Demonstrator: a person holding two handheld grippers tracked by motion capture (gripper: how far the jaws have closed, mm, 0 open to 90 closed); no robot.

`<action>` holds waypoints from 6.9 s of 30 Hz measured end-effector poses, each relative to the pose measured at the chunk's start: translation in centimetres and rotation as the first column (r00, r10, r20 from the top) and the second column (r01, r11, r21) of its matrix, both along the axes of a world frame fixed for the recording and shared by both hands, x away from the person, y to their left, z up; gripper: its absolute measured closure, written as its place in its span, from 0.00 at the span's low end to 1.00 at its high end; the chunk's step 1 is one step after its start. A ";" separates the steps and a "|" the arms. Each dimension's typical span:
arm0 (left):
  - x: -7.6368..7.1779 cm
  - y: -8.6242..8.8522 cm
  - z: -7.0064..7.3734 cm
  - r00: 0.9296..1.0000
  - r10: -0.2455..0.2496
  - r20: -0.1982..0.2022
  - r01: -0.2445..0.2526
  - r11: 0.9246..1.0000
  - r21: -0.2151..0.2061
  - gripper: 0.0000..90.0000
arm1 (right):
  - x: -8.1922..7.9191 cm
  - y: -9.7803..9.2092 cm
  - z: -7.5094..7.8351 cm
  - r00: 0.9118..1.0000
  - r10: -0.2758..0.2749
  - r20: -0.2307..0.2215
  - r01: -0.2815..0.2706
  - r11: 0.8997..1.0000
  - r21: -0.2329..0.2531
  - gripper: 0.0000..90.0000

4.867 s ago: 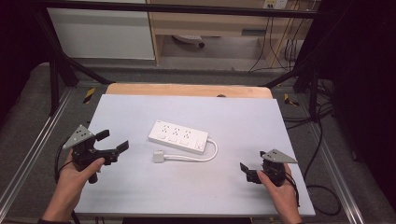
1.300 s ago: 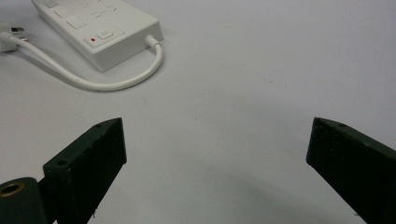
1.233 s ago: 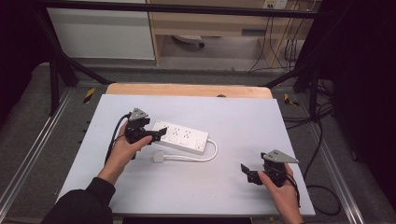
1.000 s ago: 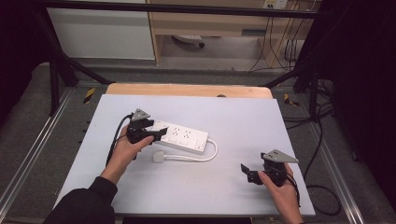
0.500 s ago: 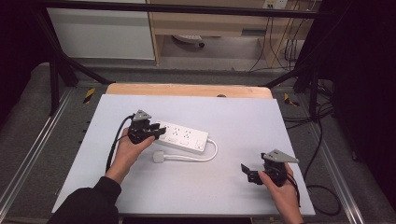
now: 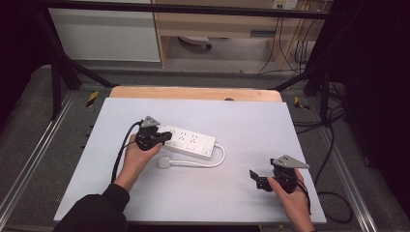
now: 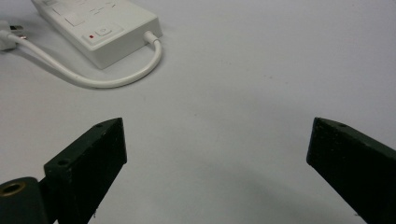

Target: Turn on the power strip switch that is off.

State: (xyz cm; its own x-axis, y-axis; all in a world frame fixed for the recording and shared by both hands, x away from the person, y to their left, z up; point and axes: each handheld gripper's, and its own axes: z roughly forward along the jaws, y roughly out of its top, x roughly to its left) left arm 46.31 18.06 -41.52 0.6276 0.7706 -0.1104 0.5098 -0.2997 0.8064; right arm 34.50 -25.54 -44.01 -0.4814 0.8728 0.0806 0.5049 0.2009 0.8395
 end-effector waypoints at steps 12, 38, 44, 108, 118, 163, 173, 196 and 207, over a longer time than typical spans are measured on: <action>0.1 -0.3 -0.5 1.000 -0.009 0.001 0.009 1.000 -0.003 1.00 | 0.0 0.0 0.0 1.000 -0.004 0.002 0.004 1.000 0.007 0.06; 0.0 -0.4 -1.5 1.000 -0.010 -0.013 0.010 0.999 0.035 1.00 | -0.1 0.0 0.1 1.000 -0.003 0.005 0.003 1.000 0.015 0.05; 0.0 -0.5 -1.6 1.000 -0.019 -0.006 0.019 0.998 0.056 1.00 | -0.1 0.0 0.1 1.000 -0.003 0.005 0.003 1.000 0.014 0.05; 0.1 -0.1 -1.7 1.000 -0.008 0.012 0.008 1.000 0.002 1.00 | -0.1 -0.1 0.1 1.000 -0.007 0.010 0.007 1.000 0.011 0.06; 0.1 0.0 -1.6 1.000 0.016 0.013 -0.016 1.000 -0.011 0.86 | -0.1 -0.1 0.1 1.000 -0.008 0.009 0.008 1.000 0.012 0.06; -0.2 -0.5 -0.7 0.997 0.066 -0.030 -0.066 0.998 -0.019 0.09 | -0.1 0.0 0.1 1.000 -0.001 0.009 0.001 1.000 0.011 0.04; -0.9 0.0 0.1 0.999 0.046 -0.016 -0.046 0.999 -0.028 0.09 | 0.0 0.0 0.1 1.000 0.004 0.004 -0.004 1.000 0.012 0.04; -3.6 2.4 2.5 0.999 0.025 0.041 -0.023 0.998 -0.055 0.09 | -0.1 0.0 0.1 1.000 0.014 0.000 -0.014 1.000 0.021 0.03; -4.9 4.2 3.8 0.997 0.038 0.068 -0.032 0.995 -0.095 0.08 | -0.1 0.0 0.1 1.000 0.014 0.000 -0.014 1.000 0.018 0.03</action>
